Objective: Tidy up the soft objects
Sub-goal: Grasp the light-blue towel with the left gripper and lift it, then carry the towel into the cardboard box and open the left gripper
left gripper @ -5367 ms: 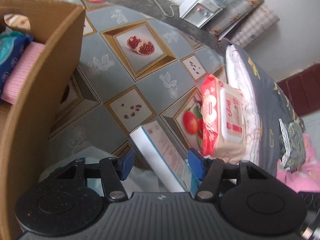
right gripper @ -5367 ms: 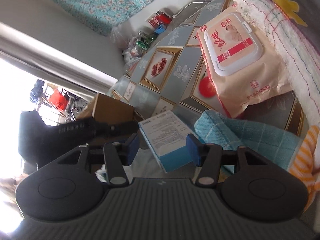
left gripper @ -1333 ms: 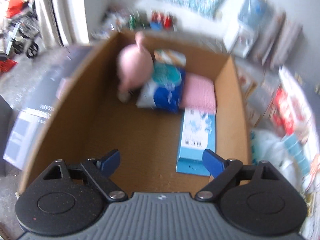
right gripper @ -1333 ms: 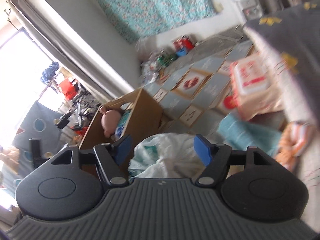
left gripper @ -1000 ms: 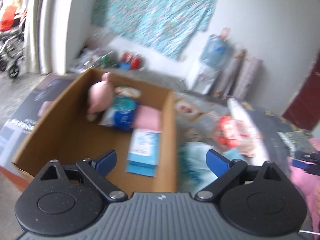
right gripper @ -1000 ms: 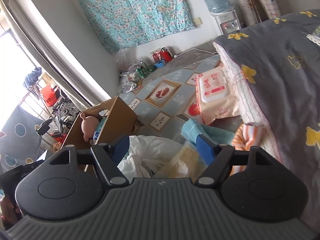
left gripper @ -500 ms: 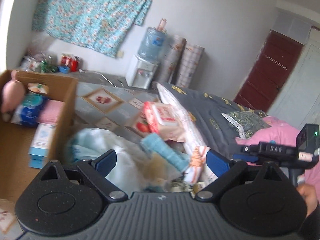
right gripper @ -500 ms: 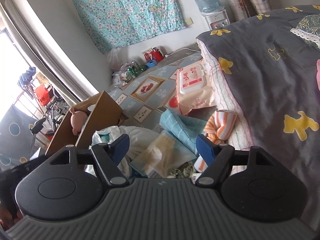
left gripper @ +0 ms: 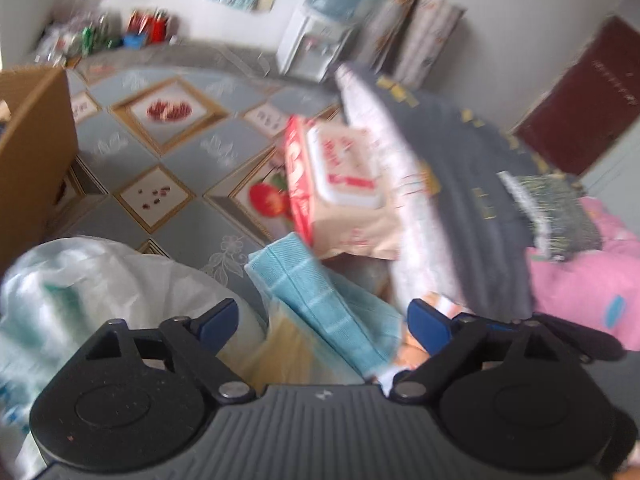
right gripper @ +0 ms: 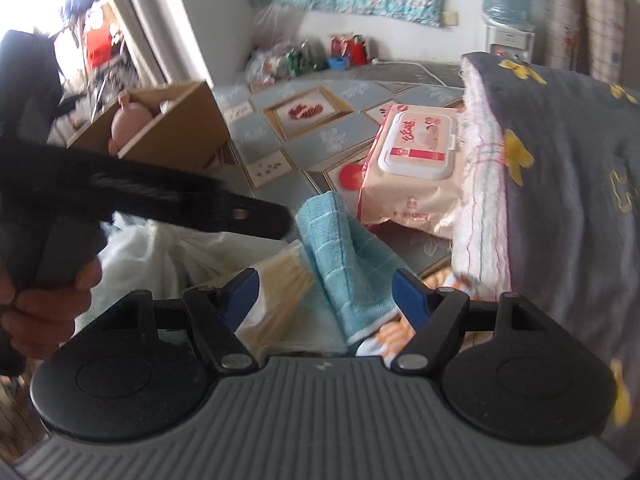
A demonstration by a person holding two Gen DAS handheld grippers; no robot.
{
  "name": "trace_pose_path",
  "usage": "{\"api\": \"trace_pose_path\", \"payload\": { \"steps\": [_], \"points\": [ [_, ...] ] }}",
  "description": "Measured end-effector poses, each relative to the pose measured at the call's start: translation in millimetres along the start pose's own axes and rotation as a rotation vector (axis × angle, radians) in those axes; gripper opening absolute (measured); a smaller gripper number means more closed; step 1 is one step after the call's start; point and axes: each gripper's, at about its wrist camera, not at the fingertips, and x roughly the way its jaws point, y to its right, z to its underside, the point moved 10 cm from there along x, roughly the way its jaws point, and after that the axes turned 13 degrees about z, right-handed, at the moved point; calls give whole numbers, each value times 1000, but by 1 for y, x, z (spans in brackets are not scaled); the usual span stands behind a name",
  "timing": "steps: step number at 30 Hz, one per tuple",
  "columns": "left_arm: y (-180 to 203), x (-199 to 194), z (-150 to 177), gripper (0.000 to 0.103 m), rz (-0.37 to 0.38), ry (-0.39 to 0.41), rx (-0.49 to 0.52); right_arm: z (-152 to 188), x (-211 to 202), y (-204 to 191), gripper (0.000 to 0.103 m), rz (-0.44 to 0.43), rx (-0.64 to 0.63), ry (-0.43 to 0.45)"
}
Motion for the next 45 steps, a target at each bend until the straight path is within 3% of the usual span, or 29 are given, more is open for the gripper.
{"api": "trace_pose_path", "payload": {
  "steps": [4,10,17,20,22,26,31,45],
  "points": [
    [-17,34,-13,76,-43,-49,-41,-11,37,3,73,-9,-76,-45],
    [-32,65,-16,61,-80,-108,-49,-14,86,11,73,-44,-80,-160],
    [-43,82,-15,60,-70,-144,-108,-2,123,11,69,-48,-72,-284],
    [-47,90,-14,57,-66,-157,-138,-1,126,9,66,-44,-70,-287],
    [-48,93,-15,53,-55,-156,-160,-2,125,9,60,-50,-47,-288],
    [-47,97,-18,41,-35,-136,-182,-4,123,11,31,-84,17,-287],
    [-41,89,-25,21,8,-85,-199,-12,102,15,15,-22,15,-186],
    [30,-9,-60,17,171,146,-93,-61,-5,11,9,114,-4,143]
  ]
}}
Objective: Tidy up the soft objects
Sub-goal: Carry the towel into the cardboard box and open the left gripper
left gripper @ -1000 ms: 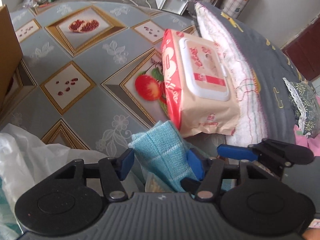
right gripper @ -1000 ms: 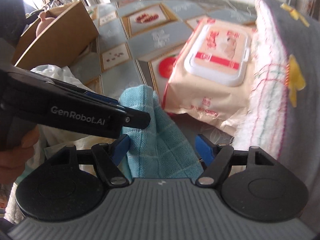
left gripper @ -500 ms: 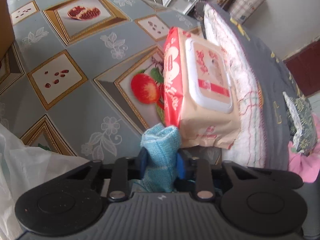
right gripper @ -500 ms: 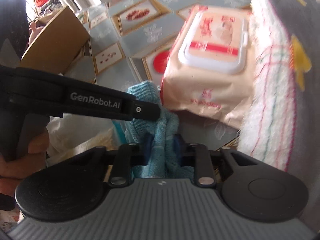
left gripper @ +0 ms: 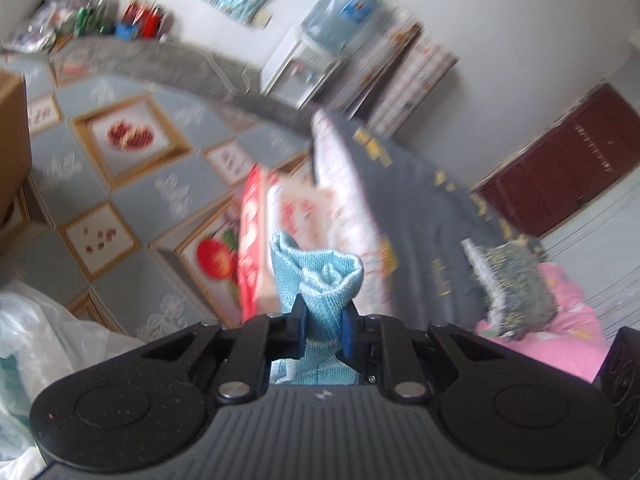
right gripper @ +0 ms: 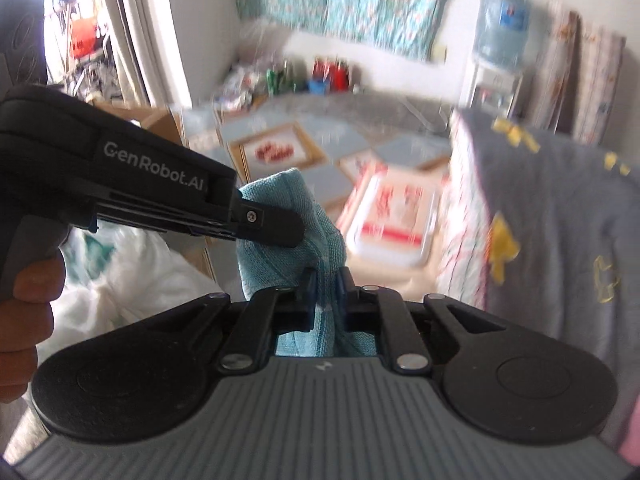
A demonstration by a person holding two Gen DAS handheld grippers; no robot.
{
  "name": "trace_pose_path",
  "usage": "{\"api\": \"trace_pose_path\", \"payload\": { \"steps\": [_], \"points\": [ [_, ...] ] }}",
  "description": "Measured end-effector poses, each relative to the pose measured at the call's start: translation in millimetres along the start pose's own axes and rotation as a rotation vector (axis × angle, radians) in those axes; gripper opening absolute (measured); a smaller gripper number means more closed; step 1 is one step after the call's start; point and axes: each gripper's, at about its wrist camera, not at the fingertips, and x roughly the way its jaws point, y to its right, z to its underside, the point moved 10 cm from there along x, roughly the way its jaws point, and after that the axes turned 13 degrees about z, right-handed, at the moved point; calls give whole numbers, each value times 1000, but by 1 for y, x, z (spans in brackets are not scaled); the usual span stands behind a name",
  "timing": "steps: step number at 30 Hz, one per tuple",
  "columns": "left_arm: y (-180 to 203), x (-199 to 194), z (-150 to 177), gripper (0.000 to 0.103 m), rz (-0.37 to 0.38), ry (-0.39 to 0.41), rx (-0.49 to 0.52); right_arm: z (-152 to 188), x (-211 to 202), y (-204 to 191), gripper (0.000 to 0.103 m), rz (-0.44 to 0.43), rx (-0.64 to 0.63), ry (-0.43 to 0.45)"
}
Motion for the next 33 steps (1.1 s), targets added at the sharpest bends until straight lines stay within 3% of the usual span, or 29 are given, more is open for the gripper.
{"api": "trace_pose_path", "payload": {
  "steps": [4,8,12,17,20,25,33],
  "points": [
    [25,-38,-8,17,36,57,48,-19,-40,-7,9,-16,29,73],
    [40,-90,-13,17,29,107,124,-40,-77,-33,9,-88,63,124],
    [38,-155,-20,17,-32,157,195,-63,-98,-82,9,-212,105,151],
    [6,-237,-32,17,-172,221,259,-91,-100,-172,9,-380,149,138],
    [-27,-274,-41,17,-268,247,258,-104,-89,-229,9,-472,200,73],
    [-97,-315,-56,17,-397,247,216,-109,-47,-317,9,-577,313,-107],
    [-227,-324,-80,17,-448,142,64,-82,28,-413,9,-600,457,-345]
  ]
}}
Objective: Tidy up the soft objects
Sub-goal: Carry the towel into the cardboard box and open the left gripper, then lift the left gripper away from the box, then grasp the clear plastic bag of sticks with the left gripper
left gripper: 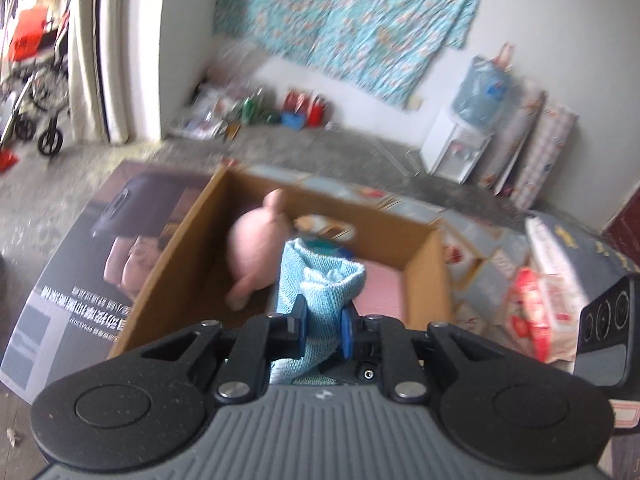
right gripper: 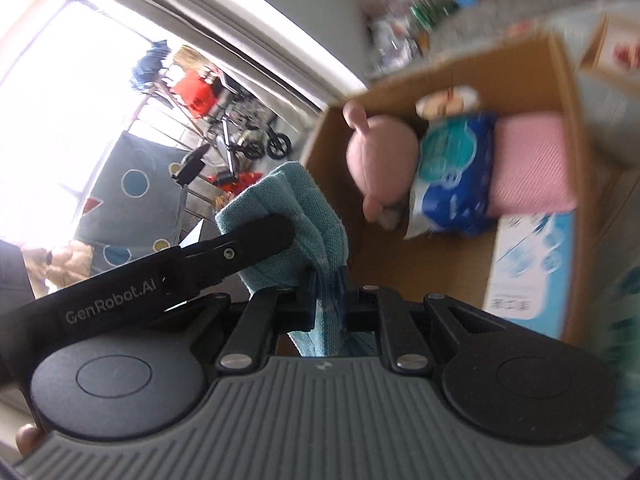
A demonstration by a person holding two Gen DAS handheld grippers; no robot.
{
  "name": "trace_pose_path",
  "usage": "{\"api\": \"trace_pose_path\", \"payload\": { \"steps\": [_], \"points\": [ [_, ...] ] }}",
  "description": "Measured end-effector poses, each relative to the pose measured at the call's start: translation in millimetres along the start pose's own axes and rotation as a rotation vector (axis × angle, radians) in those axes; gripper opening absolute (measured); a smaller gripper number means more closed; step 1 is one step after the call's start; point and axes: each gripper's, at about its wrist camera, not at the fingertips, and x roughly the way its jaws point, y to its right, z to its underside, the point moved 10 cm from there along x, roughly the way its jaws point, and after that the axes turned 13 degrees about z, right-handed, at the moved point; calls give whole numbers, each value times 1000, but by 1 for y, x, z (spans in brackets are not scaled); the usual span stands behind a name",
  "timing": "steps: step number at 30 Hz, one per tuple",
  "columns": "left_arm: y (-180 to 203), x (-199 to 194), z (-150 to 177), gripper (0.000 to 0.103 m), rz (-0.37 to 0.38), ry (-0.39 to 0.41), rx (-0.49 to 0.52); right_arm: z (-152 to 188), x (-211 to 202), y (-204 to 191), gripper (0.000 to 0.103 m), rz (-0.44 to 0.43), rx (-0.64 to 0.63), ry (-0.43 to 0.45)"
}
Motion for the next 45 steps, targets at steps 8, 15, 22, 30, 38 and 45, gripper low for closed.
{"api": "trace_pose_path", "payload": {
  "steps": [8,15,22,30,38,45],
  "points": [
    [-79,36,-7,34,-30,-32,-98,-1,100,21,9,22,259,-131],
    [-83,29,-14,37,-19,18,-94,16,147,26,9,64,370,-188],
    [-76,9,-16,50,-28,59,-80,23,145,23,22,103,358,-208],
    [-55,-34,-15,65,-40,128,-53,19,83,2,47,94,290,-115],
    [-8,-87,3,79,0,222,-15,10,-37,13,49,-5,193,29],
    [86,-75,54,84,140,168,114,6,-181,95,52,6,75,179]
  ]
}}
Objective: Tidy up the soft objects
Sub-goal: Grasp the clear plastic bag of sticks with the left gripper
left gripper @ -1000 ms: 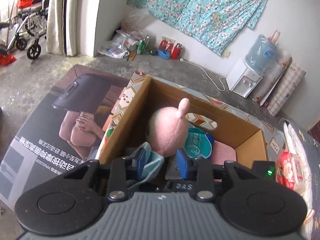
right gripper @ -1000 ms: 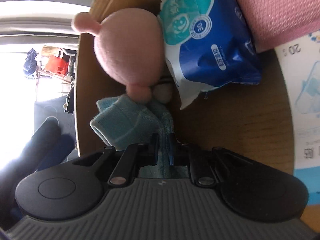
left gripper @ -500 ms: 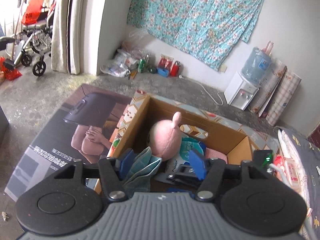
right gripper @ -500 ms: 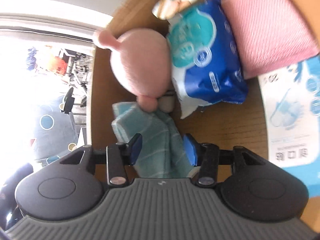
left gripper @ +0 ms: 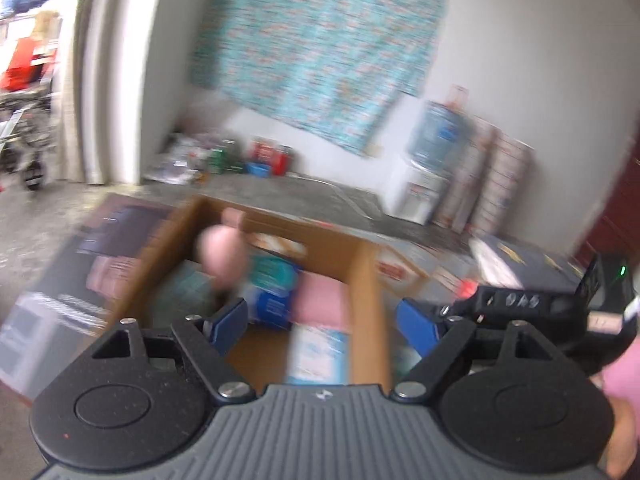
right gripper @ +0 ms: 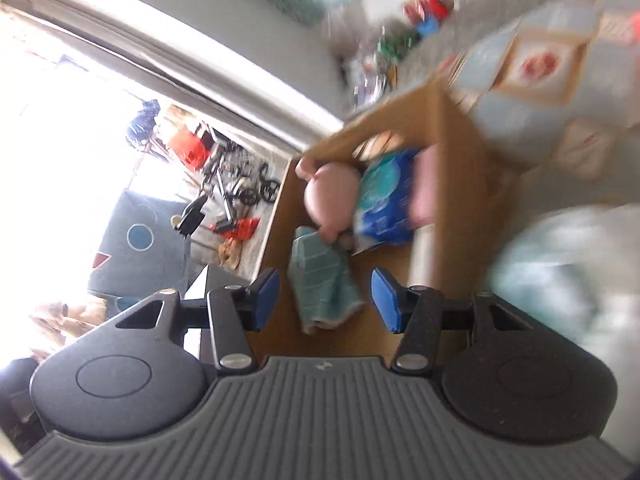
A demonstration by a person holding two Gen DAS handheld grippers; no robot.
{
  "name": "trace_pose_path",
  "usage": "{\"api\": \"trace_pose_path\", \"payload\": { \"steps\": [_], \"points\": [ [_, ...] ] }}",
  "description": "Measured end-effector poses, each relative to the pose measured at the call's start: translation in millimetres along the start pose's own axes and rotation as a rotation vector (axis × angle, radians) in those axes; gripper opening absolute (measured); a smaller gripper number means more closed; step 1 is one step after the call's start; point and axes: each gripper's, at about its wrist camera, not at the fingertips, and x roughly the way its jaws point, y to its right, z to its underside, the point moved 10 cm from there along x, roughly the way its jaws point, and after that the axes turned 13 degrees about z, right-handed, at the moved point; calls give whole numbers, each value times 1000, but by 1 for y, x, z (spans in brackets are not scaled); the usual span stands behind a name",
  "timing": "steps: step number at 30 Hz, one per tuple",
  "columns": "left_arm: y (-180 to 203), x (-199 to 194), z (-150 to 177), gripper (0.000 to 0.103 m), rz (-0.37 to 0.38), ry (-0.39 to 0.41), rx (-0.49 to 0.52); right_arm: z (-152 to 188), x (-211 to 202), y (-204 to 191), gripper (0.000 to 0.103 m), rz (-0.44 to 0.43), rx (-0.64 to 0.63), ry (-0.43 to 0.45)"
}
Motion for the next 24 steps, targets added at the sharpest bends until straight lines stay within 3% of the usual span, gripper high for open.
{"api": "trace_pose_path", "payload": {
  "steps": [4,7,10,12,17,24],
  "points": [
    [70,34,33,84,142,-69,93,-12,-61,79,53,114,14,92],
    [124,66,60,84,241,-140,187,-17,-85,140,53,216,74,107],
    [172,100,93,84,323,-248,297,-11,-89,199,53,303,137,74],
    [199,125,114,84,359,-312,369,-3,-79,228,54,314,186,18],
    [229,187,157,84,323,-458,534,19,-55,274,55,346,286,-125],
    [217,248,185,84,210,-587,601,21,-31,294,61,363,378,-234]
  ]
}}
